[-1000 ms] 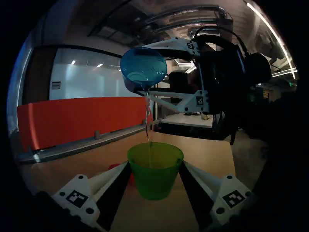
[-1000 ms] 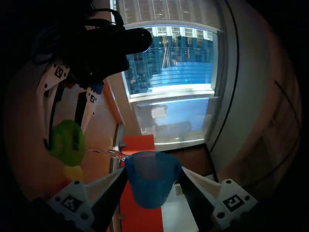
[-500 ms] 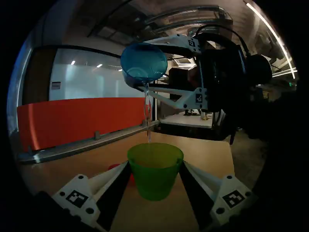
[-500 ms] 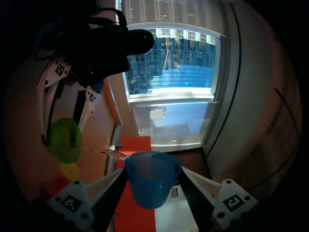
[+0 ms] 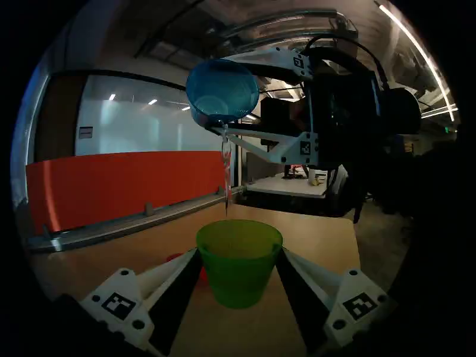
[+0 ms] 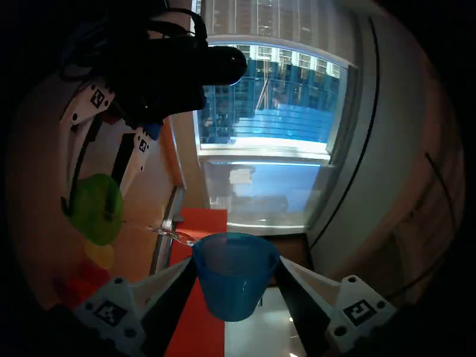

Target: Pour water

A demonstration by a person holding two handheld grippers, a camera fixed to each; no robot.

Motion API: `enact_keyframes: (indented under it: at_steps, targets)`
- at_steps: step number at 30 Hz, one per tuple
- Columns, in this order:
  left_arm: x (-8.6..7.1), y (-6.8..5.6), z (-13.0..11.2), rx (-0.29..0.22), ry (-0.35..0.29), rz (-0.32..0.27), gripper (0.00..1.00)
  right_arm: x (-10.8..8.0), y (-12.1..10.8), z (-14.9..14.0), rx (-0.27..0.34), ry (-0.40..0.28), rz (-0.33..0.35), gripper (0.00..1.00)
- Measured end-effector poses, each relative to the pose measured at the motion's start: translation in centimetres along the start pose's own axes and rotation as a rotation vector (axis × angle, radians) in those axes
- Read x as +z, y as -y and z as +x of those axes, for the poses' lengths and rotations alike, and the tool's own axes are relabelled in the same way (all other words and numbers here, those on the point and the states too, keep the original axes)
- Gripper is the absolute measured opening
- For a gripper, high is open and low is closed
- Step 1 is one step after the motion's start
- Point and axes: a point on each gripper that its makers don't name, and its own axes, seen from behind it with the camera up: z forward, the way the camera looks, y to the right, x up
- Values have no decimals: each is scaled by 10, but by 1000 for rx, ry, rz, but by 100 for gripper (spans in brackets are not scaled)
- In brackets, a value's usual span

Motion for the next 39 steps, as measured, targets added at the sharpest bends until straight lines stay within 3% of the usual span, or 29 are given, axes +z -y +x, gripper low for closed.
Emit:
enact_keyframes:
  at_steps: [33,36,39]
  targets:
    - [0,3,3,0,-10,0,84,0,-14,7,-142,-13,-28,90]
    - [0,3,3,-1,-10,1,84,0,-13,7,-130,-13,-28,90]
    - [0,3,2,1,-9,3,84,0,-13,5,-77,-9,-38,90]
